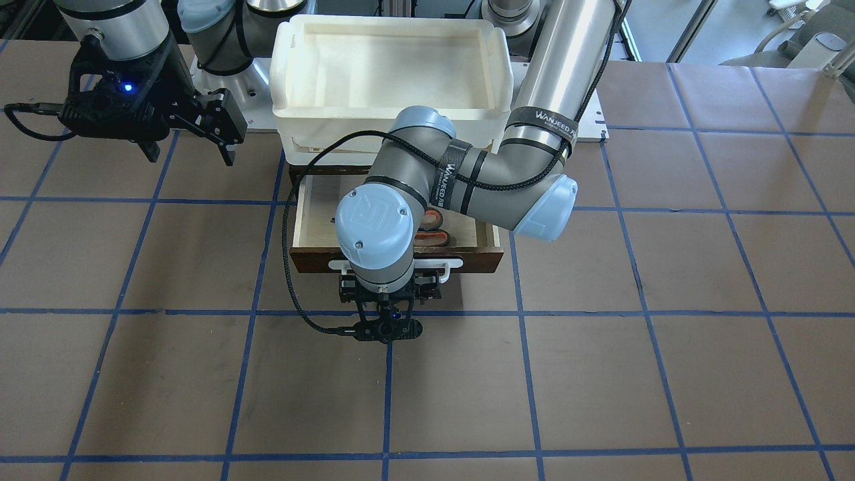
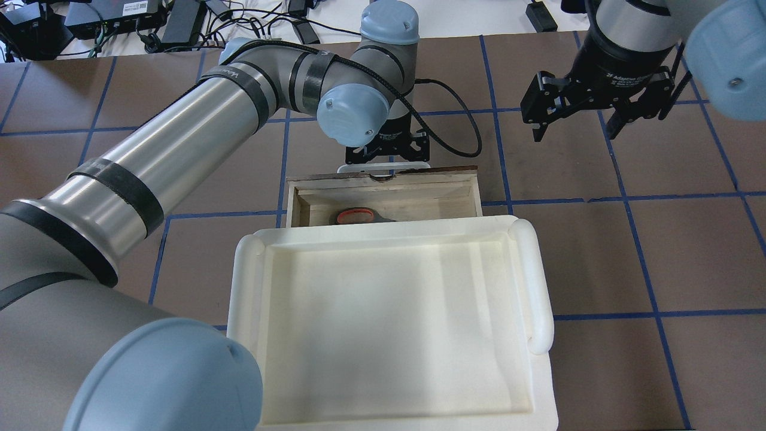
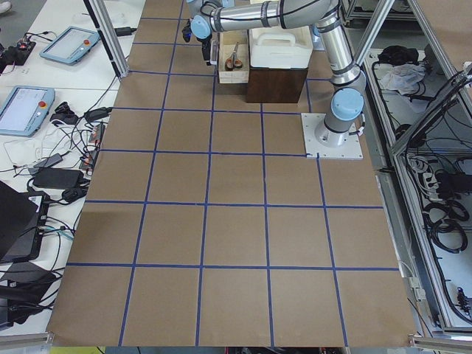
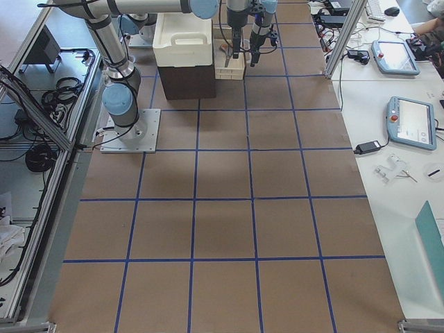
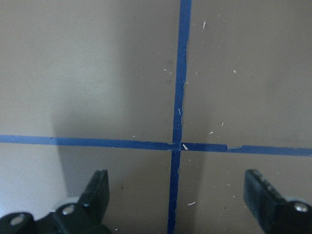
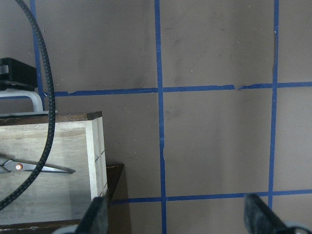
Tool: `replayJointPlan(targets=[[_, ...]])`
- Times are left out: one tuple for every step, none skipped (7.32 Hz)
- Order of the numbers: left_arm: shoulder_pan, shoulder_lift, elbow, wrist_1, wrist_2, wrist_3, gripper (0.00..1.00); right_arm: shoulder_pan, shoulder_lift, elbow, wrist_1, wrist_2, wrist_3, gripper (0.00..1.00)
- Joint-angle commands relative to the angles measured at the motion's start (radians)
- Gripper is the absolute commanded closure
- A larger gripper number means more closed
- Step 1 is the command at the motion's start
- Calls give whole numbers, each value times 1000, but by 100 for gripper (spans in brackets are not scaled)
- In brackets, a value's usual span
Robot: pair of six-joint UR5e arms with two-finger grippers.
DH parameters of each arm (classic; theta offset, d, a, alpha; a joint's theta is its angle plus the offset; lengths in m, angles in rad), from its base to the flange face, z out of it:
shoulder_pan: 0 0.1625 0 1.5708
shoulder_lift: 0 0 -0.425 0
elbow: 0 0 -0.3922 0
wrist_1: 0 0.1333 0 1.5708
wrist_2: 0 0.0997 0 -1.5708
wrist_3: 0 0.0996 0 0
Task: Put scissors in drawer and close it
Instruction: 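Push the drawer front toward the cabinet with the left gripper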
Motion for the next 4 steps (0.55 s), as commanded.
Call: replayJointPlan(targets=[[-9, 29, -34, -26, 1, -1, 0, -4, 2, 0, 0, -4, -1, 0], [-10, 35, -37, -48, 2, -1, 0, -10, 0, 0, 0, -12, -1, 0], [-15, 47, -43, -65, -1, -1, 0, -11, 2, 0, -8, -10, -4, 0], [-21, 63, -63, -67, -1, -1, 0, -11, 2, 0, -14, -10, -4, 0]])
